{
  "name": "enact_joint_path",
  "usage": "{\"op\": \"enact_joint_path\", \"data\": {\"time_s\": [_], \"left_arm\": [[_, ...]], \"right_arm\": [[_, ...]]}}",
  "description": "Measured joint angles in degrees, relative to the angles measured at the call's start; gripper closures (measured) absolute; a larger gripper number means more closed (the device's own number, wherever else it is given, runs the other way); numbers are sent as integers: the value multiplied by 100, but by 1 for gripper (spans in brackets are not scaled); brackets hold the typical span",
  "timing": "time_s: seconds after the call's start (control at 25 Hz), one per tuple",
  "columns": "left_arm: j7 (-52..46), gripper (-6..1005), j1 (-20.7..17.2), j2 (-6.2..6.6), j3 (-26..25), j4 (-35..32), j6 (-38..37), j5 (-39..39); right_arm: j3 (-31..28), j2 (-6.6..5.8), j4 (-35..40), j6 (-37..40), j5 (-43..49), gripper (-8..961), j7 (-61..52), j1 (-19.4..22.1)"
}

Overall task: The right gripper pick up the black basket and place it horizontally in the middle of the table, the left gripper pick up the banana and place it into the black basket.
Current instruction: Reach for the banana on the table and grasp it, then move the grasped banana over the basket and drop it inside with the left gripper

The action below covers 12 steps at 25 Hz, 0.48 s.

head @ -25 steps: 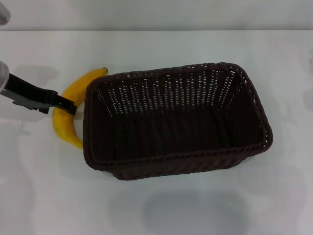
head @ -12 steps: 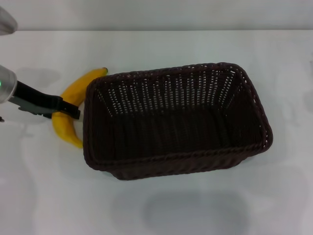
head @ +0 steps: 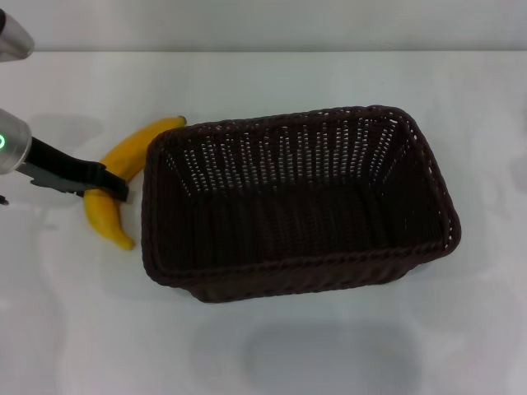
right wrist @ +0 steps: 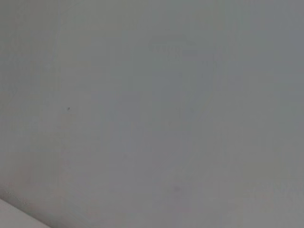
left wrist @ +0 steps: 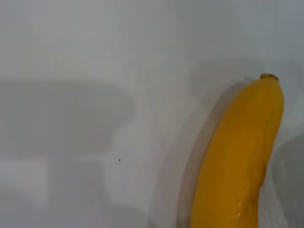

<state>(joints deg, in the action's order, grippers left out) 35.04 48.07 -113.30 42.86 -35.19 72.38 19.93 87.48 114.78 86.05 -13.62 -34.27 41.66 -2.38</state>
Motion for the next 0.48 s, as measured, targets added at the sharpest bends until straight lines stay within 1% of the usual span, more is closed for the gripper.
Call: {"op": "enact_joint_path", "data": {"time_s": [0.16, 0.24, 0.32, 0.4, 0.48], "left_arm": [[23, 363, -20, 9, 5, -21, -1, 0], [25, 417, -71, 11, -3, -192, 54, 17], [12, 470, -174, 18, -37, -611, 138, 55], [-24, 471, -301, 49, -59, -1179, 279, 143], [-85, 473, -379, 193, -69, -1801, 632, 399]], "right_arm": [[19, 0, -23, -4, 0, 574, 0, 8], [23, 0, -25, -14, 0, 574, 0, 15], [22, 0, -9, -23, 0, 574, 0, 55], [7, 0, 52, -25, 0, 574, 0, 120], [-10, 0, 100, -22, 0, 574, 0, 164]]}}
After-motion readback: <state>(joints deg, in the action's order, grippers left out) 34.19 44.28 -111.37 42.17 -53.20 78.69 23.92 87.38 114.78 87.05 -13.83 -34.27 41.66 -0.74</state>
